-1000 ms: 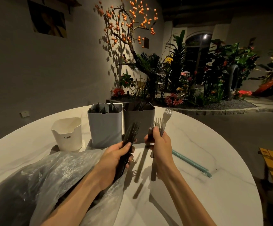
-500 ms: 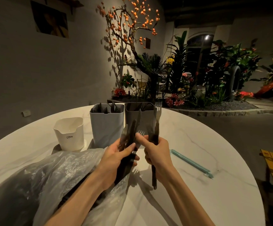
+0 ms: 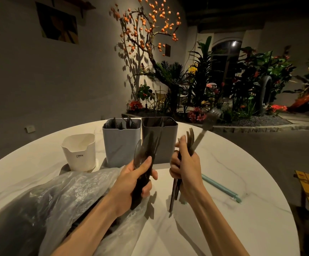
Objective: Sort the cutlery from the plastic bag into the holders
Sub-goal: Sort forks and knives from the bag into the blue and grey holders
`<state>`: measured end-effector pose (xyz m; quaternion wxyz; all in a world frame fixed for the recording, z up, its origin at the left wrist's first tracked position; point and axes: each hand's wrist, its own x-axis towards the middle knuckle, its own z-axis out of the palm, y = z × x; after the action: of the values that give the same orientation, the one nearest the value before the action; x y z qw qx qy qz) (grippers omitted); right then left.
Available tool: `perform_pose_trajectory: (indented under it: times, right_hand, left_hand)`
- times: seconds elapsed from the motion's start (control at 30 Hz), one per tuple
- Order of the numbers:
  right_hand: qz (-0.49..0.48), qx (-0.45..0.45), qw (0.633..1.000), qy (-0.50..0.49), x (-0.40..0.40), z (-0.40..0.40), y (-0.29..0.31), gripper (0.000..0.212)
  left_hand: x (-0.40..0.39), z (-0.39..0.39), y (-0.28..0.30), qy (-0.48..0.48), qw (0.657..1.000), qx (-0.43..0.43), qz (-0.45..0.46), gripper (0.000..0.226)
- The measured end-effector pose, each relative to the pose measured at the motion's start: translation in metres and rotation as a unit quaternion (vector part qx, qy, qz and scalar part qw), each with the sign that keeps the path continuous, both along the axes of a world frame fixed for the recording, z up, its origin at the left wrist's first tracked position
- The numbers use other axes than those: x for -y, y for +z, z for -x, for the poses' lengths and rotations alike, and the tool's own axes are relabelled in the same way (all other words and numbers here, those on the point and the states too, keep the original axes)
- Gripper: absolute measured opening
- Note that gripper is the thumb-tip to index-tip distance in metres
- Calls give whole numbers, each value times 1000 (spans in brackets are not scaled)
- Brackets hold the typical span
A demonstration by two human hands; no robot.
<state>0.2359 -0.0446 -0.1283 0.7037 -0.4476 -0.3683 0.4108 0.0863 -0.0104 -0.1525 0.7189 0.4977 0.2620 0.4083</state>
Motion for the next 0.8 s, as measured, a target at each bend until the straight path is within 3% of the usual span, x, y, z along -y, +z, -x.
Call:
perform_pose_trajectory:
  times: [0.1,0.17,0.53,0.67,0.8]
  right_hand:
    - [-2,60,998,1,2,5,0,33]
    - [-4,53,998,-16,2,4,-2,27]
    - [20,25,999,-27,-6,-4,-7,40]
    - [16,80,997,-2,1,-3,-3,24]
    - [20,114,993,21,2,-1,-3,27]
  left_hand:
    - [2,0,-1,0,1000,-12,-22,38]
    - [3,0,-1,10,999,-33,-40,42]
    - [6,0,2,-25,998,-38,-34,34]
    - [6,-1,-1,-30,998,-48,-40,35]
    - [7,1,-2,-43,997,-51,-39,42]
